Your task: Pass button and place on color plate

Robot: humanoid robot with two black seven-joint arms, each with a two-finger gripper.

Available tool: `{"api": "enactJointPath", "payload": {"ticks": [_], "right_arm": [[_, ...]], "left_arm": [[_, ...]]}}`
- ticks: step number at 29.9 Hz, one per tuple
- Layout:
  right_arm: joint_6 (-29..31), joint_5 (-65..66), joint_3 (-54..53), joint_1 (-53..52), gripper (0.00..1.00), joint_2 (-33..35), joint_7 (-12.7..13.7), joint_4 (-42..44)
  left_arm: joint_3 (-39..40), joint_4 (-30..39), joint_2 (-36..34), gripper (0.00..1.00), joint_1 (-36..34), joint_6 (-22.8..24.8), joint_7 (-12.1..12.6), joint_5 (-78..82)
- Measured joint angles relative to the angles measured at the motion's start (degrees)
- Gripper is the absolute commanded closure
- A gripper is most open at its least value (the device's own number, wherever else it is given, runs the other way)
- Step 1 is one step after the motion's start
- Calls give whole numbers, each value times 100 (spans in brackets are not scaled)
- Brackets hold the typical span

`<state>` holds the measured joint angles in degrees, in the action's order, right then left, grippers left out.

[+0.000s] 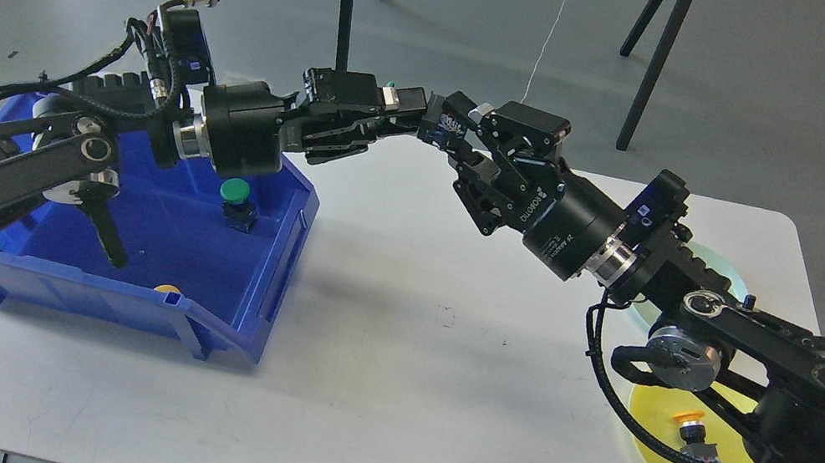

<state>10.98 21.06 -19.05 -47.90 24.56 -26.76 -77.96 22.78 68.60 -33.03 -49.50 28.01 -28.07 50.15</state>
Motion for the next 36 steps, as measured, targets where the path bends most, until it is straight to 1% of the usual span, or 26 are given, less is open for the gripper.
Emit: {"api": "enactJointPath", "payload": {"ticks": [1, 3, 4, 9, 14, 16, 18, 21, 23, 26, 29, 31, 33, 36], "right_arm": [[1, 0, 0, 0, 92, 8, -1, 0], [1, -5, -17, 0, 93, 31, -24, -6], [5, -9, -25, 1, 93, 36, -33, -7], [16, -13, -37, 76, 94, 160, -36, -34], [-5, -29, -240, 341, 95, 509, -51, -49], [-60, -106, -602, 616, 95, 696, -91, -16], [-157, -318, -1230, 1154, 95, 781, -102, 38], [-339, -932, -2225, 1986, 95, 781, -35, 133], [-505, -1522, -2688, 2393, 95, 767, 51, 243], [-998, -2403, -2974, 2649, 95, 765, 288, 549], [-1715, -2775, -3041, 2667, 95, 760, 630, 970], [-2188, -2828, -3036, 2585, 95, 715, 931, 1238], [-2529, -2838, -2999, 2485, 95, 639, 1234, 1475], [-2879, -2836, -2941, 2298, 95, 463, 1788, 1924]], "left_arm": [[0, -1, 3, 25, 0, 0, 0, 0], [0, -25, 5, 16, 9, -3, 8, -6], [-2, -25, 5, 15, 10, -2, 13, -31], [0, -11, 6, 13, 10, -1, 23, -84], [8, -4, 15, 13, 2, -1, 8, -114], [8, -4, 15, 13, 2, -2, 5, -122], [9, -3, 15, 13, 5, -1, 4, -139], [9, -7, 12, 12, 17, -1, 4, -219], [9, -14, 11, 12, 18, -1, 4, -258], [9, -35, 6, 12, 19, -1, 4, -274], [7, -41, 5, 12, 20, -1, 5, -277], [2, -41, 5, 12, 20, -1, 6, -280], [-1, -41, 7, 12, 20, -1, 6, -282], [-2, -41, 14, 12, 20, -1, 7, -285]]}}
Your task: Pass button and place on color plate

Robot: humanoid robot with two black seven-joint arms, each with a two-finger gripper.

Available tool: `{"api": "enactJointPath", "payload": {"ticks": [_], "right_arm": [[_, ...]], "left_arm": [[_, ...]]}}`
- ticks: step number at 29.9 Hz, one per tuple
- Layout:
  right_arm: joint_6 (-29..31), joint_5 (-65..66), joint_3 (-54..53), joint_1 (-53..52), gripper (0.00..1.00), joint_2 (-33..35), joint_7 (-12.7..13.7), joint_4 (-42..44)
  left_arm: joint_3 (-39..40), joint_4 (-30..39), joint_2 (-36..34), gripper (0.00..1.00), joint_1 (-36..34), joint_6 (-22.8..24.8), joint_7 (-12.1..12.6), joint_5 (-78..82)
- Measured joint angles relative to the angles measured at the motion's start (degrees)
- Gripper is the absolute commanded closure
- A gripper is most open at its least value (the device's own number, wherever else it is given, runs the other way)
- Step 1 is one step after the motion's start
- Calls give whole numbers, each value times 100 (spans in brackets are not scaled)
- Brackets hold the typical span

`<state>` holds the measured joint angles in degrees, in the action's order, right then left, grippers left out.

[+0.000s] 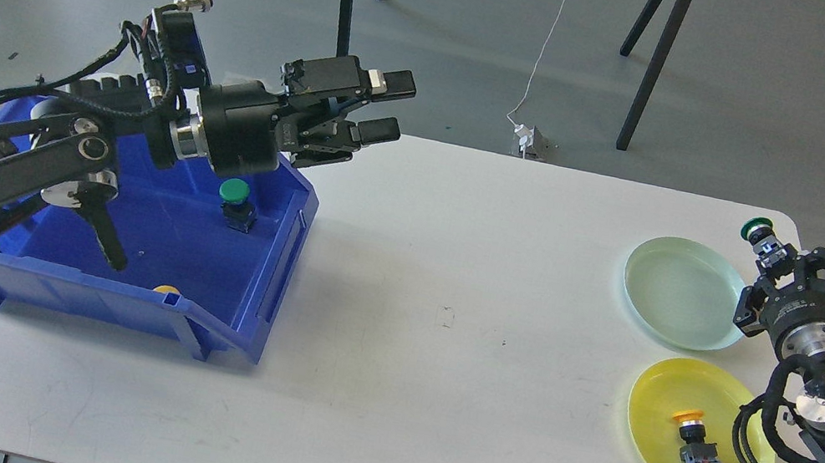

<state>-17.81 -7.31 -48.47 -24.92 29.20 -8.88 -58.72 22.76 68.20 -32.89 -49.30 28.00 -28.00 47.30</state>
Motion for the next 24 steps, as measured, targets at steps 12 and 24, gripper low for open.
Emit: {"api": "enactJointPath", "payload": {"ticks": [12, 24], "right_arm": [[-97, -4, 995, -623, 56, -429, 595, 725], [-20, -25, 820, -512, 18, -272, 550, 34]], "left_arm": [[9, 0, 2, 12, 8, 0, 0, -2], [10, 1, 6, 11, 8, 0, 0, -8]]}}
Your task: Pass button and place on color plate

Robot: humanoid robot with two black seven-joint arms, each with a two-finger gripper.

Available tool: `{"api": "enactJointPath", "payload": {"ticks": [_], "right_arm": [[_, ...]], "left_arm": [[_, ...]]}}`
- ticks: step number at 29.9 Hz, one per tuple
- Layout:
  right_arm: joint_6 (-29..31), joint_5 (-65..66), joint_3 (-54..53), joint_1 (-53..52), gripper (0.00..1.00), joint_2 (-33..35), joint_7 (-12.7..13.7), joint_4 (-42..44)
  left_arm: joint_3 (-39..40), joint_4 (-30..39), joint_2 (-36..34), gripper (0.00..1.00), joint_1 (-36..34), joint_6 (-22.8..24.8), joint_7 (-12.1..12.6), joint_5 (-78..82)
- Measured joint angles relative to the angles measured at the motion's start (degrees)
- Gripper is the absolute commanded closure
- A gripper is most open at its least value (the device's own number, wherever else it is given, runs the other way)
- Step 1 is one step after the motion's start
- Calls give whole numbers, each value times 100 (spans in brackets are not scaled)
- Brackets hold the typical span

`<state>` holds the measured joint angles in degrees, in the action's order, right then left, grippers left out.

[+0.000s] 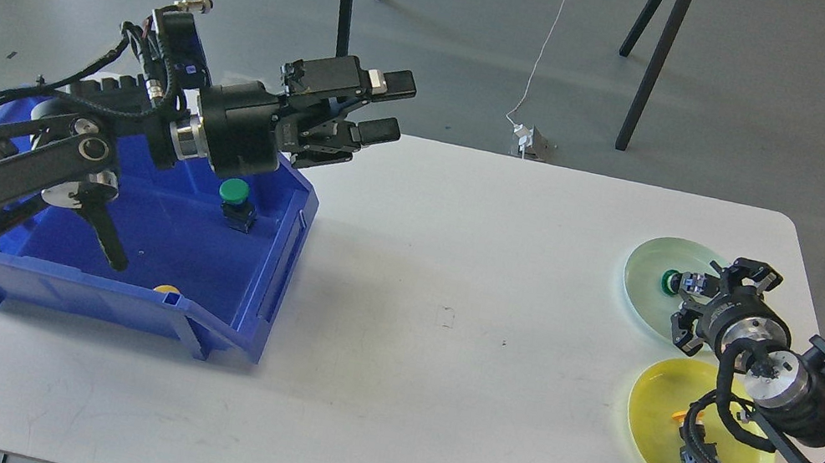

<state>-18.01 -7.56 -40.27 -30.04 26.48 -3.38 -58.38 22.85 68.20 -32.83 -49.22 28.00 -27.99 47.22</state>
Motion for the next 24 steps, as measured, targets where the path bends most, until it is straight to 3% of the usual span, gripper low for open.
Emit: {"api": "enactJointPath", "payload": {"ticks": [2, 5, 9, 15, 18, 24], "right_arm": [[72, 1, -119, 52, 6, 193, -11, -299], [618, 22, -240, 72, 3, 592, -22, -864], [2098, 35, -496, 41, 3, 1142, -29, -1227], [4033, 22, -699, -139, 1, 1470, -170, -1236], [4478, -47, -704, -252, 1, 1613, -260, -1262], [4599, -61, -677, -484, 2, 1639, -303, -1234]], "left_arm": [[1, -19, 5, 11, 1, 0, 0, -119], [156, -395, 100, 7, 3, 0, 0, -829], [288, -1057, 144, 6, 2, -3, 0, -1880], [374, -1375, -175, 3, 85, 0, 0, -2900], [402, -1389, -312, 2, 253, -2, 0, -3494], [413, -1385, -347, 2, 348, 0, 0, -3754]]}}
